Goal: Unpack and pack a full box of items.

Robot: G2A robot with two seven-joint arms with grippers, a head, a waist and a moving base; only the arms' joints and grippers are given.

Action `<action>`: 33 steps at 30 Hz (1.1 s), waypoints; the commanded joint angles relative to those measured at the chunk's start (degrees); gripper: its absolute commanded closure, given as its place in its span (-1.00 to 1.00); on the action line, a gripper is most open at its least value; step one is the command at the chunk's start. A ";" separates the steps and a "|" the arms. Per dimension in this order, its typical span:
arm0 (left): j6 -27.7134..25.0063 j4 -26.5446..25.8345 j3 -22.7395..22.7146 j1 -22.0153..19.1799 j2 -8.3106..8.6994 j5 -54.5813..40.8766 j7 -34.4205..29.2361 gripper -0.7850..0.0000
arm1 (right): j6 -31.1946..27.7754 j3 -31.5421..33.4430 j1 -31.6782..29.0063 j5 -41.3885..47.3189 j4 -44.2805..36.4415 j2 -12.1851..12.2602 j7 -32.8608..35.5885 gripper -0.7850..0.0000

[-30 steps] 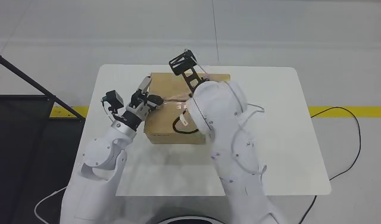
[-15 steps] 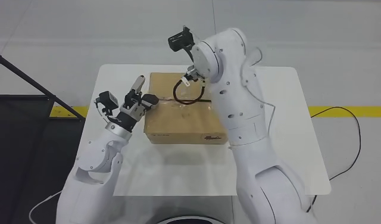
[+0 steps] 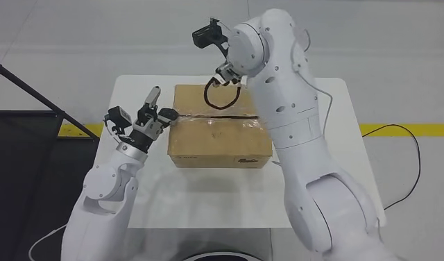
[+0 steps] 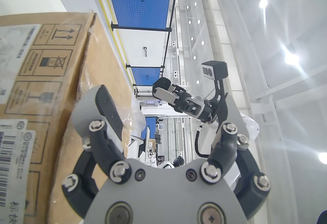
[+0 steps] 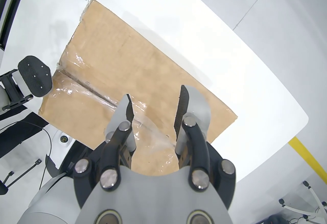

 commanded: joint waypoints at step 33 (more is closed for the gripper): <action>0.80 0.45 0.44 0.05 0.21 0.85 0.88 -1.00 | -1.17 -7.53 -9.78 8.55 -13.98 6.39 0.00 -1.00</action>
